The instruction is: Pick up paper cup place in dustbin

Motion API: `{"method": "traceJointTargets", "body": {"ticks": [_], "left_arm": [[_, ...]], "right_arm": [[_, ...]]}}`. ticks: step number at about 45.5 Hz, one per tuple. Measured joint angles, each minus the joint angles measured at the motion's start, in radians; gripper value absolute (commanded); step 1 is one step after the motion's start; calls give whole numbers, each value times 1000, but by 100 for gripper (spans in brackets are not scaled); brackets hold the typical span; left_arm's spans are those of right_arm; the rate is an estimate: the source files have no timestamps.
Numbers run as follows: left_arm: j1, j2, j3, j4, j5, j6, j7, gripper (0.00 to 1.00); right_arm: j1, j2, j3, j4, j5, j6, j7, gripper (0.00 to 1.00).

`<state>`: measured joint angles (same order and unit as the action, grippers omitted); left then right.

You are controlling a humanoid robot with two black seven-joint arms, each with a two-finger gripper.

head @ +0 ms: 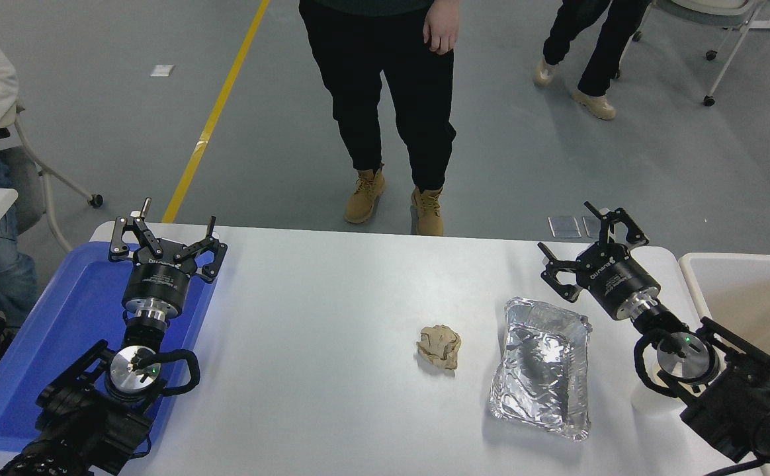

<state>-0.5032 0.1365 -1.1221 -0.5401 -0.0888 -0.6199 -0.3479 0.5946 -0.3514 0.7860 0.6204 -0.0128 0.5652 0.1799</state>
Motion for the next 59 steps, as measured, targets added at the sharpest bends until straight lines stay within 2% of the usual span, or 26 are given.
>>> {"method": "traceJointTargets", "body": {"ticks": [13,32,46,59], "left_arm": [[0,0,0,0,0,0,1,100],[0,-1,1,0,2,-1,1,100],[0,0,1,0,3,-1,1,100],[0,0,1,0,3,-1,1,100]], "right_arm": [[113,-130,-117,127,-261,-41,-3,100],[486,-322,-721,272,-466,-88,2,100],[715,-371,-1060,360,-608,-96,3,100],[917,-384,-1319,457,-672,-97,2,100]]}}
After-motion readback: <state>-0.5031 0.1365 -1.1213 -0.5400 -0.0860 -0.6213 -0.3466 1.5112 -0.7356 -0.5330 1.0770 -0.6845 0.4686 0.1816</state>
